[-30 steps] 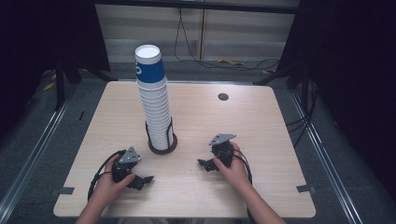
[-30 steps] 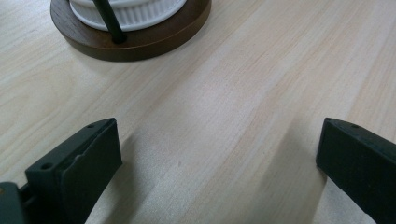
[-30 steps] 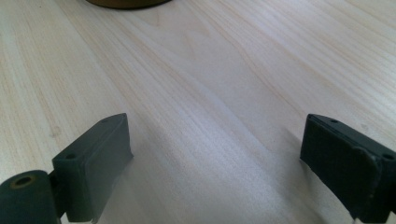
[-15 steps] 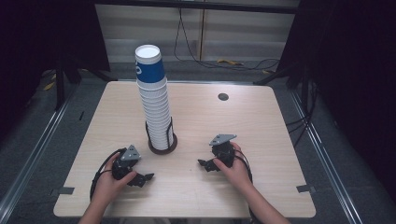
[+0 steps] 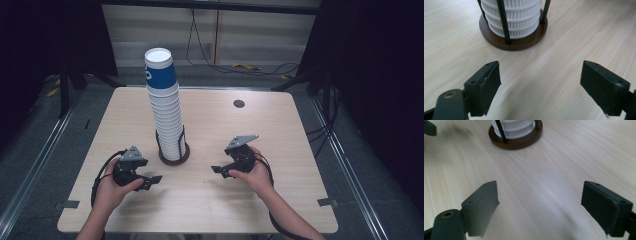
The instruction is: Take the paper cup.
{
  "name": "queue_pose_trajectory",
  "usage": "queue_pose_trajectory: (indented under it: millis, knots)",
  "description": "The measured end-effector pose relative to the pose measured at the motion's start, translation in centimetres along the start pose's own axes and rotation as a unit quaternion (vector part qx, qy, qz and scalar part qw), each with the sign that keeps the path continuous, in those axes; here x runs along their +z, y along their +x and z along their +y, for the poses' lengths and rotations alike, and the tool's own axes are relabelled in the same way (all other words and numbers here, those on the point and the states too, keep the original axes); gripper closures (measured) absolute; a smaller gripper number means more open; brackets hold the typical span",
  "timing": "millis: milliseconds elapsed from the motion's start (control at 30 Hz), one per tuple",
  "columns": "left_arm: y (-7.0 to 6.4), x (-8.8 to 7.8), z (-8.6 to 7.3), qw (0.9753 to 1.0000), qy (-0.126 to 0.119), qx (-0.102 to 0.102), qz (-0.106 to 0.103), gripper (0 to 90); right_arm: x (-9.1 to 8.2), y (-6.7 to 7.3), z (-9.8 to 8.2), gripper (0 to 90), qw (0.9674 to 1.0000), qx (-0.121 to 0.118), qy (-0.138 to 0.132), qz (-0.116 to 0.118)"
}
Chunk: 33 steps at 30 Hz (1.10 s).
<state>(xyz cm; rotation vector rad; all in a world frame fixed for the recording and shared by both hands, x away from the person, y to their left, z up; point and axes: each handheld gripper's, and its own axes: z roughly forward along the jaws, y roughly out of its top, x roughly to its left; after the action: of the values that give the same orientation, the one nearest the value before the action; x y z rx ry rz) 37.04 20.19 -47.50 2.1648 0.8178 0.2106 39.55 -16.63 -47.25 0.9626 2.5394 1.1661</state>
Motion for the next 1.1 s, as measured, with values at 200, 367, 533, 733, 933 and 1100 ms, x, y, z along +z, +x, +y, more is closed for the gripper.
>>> queue_pose_trajectory:
  millis: [200,367,533,733,933,1100]
  knots:
    - [0.0,-0.5,1.4,0.9999,-0.015,0.003,-0.008,16.0,-1.2,0.8,3.4,15.3,0.9994,-0.002,-0.010,0.032]
    - [0.5,-1.2,2.8,0.9997,-0.021,-0.001,-0.010,16.0,-1.9,1.2,6.1,15.3,0.9992,-0.027,-0.015,0.027]
    - [0.9,-2.1,3.9,0.9995,-0.029,0.003,-0.005,16.0,-2.8,1.4,8.3,15.3,0.9986,-0.022,-0.033,0.034]
    - [1.5,-3.9,5.5,0.9995,-0.029,0.009,-0.001,16.0,-3.8,1.5,11.3,15.4,0.9976,-0.021,-0.053,0.038]
    - [1.9,-5.2,7.3,0.9994,-0.033,0.015,0.000,16.2,-4.0,2.1,13.7,15.3,0.9968,-0.034,-0.054,0.047]
    - [2.1,-6.0,9.0,0.9992,-0.034,0.018,-0.006,16.2,-4.5,2.6,15.4,15.3,0.9954,-0.033,-0.062,0.066]
